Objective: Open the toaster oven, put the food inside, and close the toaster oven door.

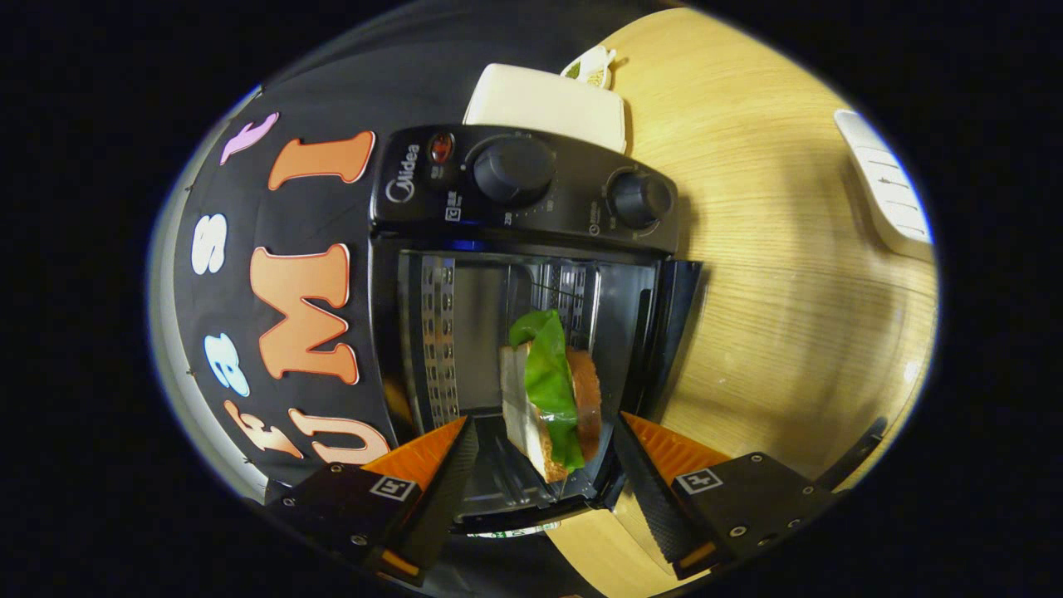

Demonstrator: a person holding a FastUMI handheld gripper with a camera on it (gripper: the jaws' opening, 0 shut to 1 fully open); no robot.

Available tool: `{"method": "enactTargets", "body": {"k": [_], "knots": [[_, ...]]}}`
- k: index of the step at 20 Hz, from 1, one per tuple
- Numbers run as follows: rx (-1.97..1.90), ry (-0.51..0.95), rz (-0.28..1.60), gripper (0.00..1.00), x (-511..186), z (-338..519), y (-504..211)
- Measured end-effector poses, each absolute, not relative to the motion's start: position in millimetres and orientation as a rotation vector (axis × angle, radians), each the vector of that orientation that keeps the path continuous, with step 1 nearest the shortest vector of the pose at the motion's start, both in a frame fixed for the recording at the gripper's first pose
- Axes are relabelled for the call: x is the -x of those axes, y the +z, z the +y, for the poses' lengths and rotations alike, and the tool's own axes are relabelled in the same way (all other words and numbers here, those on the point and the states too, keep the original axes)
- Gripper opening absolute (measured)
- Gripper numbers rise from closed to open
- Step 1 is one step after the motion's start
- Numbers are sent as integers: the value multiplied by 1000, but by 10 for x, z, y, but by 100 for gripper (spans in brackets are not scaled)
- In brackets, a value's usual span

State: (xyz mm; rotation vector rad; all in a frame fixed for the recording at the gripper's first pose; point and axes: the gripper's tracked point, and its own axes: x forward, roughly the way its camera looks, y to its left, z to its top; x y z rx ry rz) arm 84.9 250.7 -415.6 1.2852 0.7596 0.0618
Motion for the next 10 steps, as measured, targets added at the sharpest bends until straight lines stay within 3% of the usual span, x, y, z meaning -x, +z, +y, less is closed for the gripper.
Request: {"method": "enactTargets", "body": {"k": [10], "knots": [[-904, 312, 766, 97, 283, 2324, -3682]]}}
